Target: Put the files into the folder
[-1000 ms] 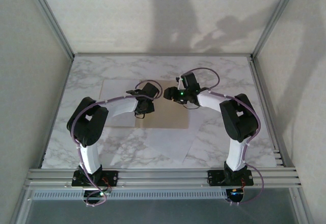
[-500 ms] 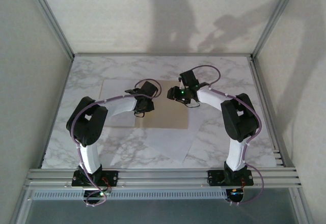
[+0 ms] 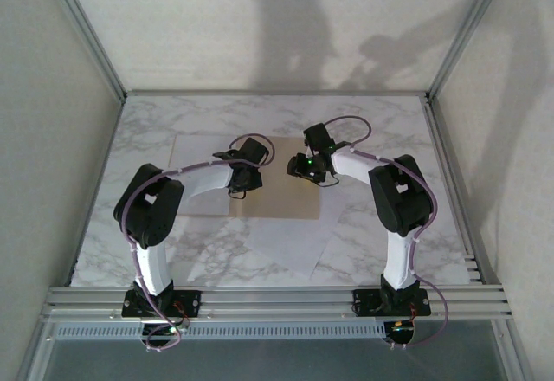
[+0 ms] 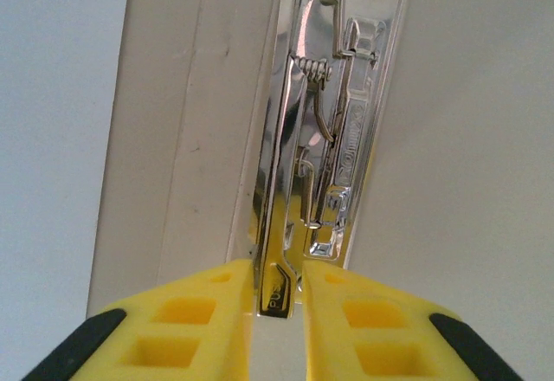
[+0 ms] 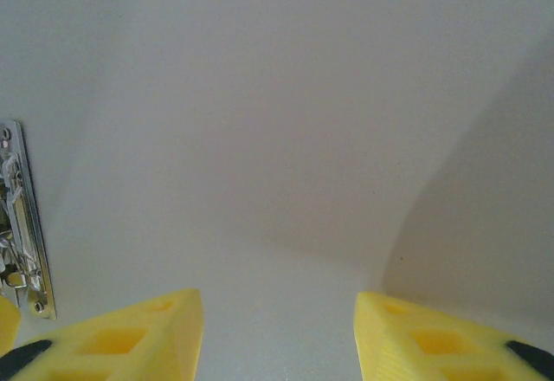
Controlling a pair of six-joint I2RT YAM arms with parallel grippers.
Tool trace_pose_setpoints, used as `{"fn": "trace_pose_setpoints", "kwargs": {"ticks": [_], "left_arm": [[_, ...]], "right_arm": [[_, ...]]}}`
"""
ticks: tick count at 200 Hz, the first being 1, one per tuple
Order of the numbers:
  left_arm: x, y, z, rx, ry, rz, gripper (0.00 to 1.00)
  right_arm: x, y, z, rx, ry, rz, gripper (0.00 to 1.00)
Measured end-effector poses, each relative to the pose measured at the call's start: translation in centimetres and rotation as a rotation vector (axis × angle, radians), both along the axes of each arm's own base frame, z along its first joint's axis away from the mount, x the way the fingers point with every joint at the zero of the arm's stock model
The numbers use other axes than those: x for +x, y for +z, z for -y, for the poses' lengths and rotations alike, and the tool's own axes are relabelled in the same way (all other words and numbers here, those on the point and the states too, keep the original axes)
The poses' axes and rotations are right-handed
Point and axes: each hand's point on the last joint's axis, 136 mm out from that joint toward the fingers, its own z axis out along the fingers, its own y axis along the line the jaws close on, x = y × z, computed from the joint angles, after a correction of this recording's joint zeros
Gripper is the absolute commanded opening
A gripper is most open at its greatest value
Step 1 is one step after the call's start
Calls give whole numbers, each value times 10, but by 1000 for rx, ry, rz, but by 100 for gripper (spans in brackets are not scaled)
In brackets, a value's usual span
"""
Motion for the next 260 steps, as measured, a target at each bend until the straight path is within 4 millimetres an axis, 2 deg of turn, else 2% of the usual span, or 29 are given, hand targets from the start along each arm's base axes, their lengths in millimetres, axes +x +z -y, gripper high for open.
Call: {"fn": "trace_pose_setpoints", "kwargs": {"ticks": [38,60,75,132,260], "left_arm": [[1,2,1,2,0,-2,18],[1,1,1,5,0,-7,24],[1,-1,1,8,-3,-10,24],[-1,-2,0,17,-6,-22,16],[-3,-5,2,21,-8,-31,12]], "right_arm": [[0,-3,0,-3,0,-6,48],[-1,-4,0,-4,0,-9,48],[-1,-5,0,-4,0,-10,47],[-1,-5,0,-3,1,-10,47],[0,-7,0,6,-8,-20,43]]}}
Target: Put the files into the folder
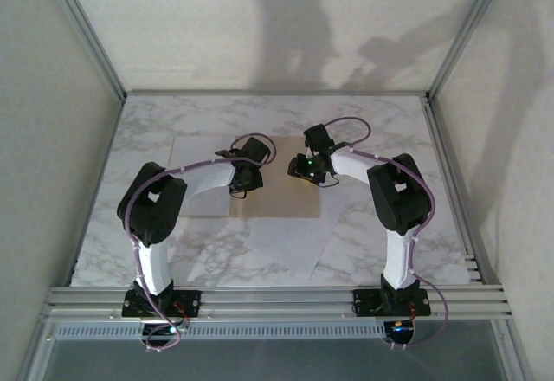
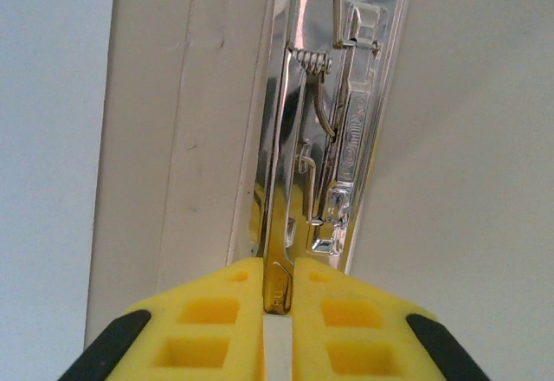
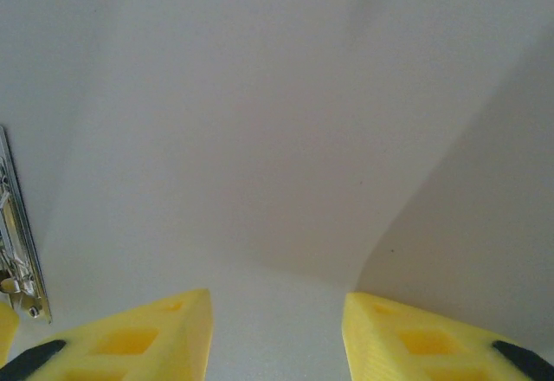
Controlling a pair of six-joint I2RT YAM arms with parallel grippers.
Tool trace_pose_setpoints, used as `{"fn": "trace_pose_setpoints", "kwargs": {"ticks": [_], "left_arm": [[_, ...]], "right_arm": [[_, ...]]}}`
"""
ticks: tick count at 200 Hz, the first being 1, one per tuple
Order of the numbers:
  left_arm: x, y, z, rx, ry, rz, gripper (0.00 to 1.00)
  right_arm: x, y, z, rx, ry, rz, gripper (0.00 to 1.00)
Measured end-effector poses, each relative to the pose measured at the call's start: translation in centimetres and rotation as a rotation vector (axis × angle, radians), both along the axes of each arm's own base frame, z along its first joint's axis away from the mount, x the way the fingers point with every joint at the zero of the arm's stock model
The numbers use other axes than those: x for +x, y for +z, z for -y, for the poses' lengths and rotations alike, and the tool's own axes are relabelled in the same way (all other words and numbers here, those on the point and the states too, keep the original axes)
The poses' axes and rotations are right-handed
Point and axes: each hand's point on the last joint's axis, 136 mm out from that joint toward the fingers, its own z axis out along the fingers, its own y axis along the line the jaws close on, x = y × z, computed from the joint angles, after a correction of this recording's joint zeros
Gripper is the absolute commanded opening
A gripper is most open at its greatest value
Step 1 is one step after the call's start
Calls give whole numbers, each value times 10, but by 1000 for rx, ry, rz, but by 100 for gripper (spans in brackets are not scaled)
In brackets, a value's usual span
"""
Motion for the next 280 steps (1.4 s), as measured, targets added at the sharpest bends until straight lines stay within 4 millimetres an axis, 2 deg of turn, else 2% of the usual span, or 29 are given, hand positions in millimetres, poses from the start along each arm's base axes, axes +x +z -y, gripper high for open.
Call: {"fn": "trace_pose_setpoints", "kwargs": {"ticks": [163,280], "left_arm": [[2,-7,12,16,30,44,8],[4,-1,18,-15,39,58,7]], "right_arm": [[4,0,5,4,-29,-1,42],[8,0,8,-4,-41,8,42]]}}
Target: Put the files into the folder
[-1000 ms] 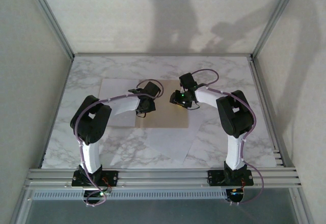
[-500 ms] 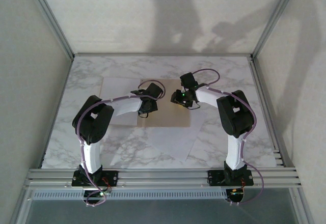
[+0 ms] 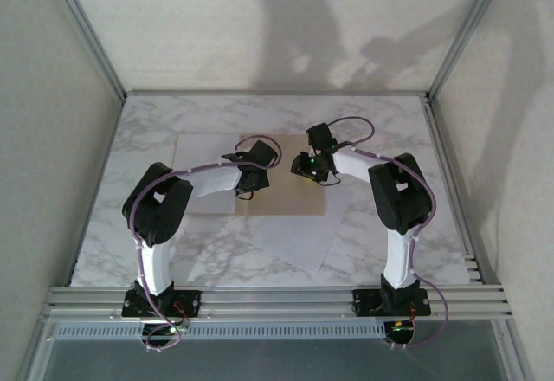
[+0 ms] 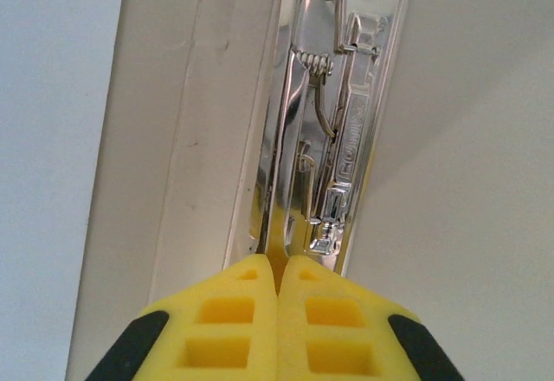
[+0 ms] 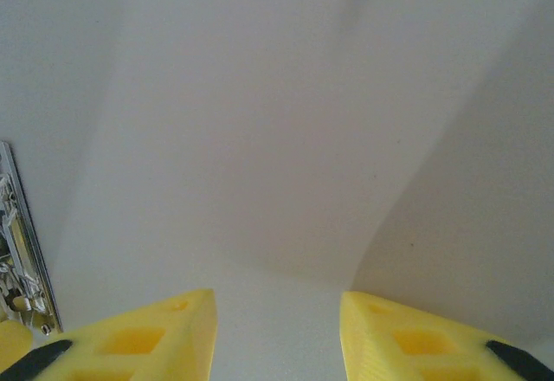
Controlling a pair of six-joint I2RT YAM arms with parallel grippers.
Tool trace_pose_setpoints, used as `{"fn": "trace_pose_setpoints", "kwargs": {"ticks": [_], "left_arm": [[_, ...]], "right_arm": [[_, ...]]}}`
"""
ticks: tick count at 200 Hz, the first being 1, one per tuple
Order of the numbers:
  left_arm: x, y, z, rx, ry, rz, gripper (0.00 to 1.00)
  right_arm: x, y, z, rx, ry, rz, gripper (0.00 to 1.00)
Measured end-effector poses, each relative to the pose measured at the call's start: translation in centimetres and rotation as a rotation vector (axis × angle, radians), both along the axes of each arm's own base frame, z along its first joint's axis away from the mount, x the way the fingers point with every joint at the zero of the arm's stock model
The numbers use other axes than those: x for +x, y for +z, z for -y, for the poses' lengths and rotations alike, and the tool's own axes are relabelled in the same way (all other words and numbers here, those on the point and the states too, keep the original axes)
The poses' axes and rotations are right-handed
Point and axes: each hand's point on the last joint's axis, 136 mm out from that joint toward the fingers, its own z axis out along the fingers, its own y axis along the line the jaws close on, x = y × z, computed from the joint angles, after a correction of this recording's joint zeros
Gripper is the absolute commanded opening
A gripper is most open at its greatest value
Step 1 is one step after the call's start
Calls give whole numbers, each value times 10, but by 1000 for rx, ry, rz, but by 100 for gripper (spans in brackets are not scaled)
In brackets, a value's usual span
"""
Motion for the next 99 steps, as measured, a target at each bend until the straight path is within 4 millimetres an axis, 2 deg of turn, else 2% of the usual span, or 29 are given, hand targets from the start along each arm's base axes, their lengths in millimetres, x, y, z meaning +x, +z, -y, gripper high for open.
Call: {"fn": "trace_pose_setpoints", "kwargs": {"ticks": [79,99], "left_arm": [[-10,4,0,-14,-18,-50,8],[-9,4,0,-19,-22,-56,15]], "right_arm": [[0,0,-1,2,1,1,42],[0,0,-1,3,1,1,42]]}}
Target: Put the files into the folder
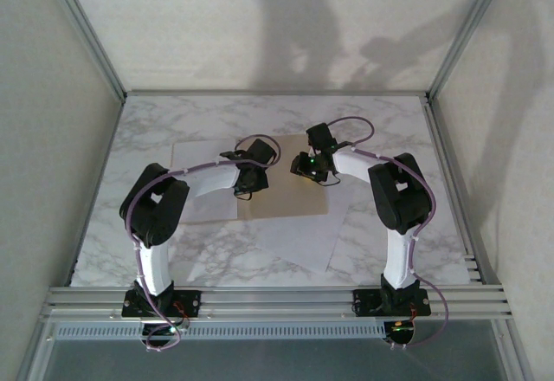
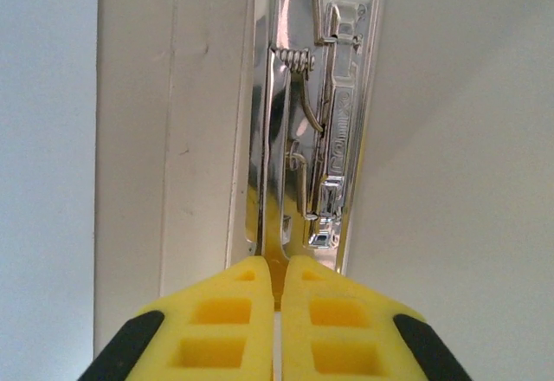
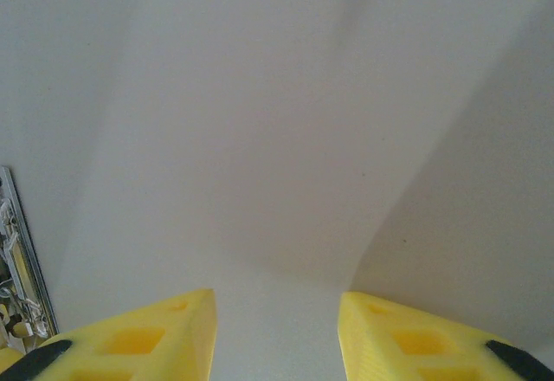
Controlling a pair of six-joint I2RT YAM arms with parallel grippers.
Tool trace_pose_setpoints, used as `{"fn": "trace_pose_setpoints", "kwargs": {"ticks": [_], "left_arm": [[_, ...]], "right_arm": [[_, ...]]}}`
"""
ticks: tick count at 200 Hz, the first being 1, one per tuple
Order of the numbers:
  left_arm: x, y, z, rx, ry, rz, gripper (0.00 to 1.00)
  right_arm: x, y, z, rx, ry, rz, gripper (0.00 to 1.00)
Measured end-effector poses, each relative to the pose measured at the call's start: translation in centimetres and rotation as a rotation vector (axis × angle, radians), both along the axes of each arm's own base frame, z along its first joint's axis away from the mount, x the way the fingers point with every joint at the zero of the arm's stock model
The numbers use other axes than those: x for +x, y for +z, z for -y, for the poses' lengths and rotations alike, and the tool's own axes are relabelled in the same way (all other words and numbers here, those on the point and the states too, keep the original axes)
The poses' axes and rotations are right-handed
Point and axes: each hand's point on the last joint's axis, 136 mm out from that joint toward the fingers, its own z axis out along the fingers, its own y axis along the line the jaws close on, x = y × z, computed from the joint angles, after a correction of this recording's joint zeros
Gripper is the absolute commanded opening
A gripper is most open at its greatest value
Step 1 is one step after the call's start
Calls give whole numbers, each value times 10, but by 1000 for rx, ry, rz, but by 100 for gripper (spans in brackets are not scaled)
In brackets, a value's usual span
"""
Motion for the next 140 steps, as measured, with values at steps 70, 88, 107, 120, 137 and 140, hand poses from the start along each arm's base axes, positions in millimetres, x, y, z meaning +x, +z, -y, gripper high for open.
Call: {"fn": "trace_pose_setpoints", "kwargs": {"ticks": [70,88,107,120,137,140], "left_arm": [[-3,1,1,1,-14,-19,26],[-3,2,1,2,-14,-21,27],[-4,2,0,4,-14,-25,27],[-4,2,0,5,-14,-25,28],[-4,2,0,7,-14,-28,30],[-5,2,-1,7,-13,-29,30]], "right_arm": [[0,0,-4,17,9,-1,42],[0,0,-4,18,10,0,42],[0,0,-4,21,11,-1,42],[0,0,-5,21,11,-1,42],[0,0,-5,23,12,-2,42],[0,0,-5,23,13,-2,42]]}}
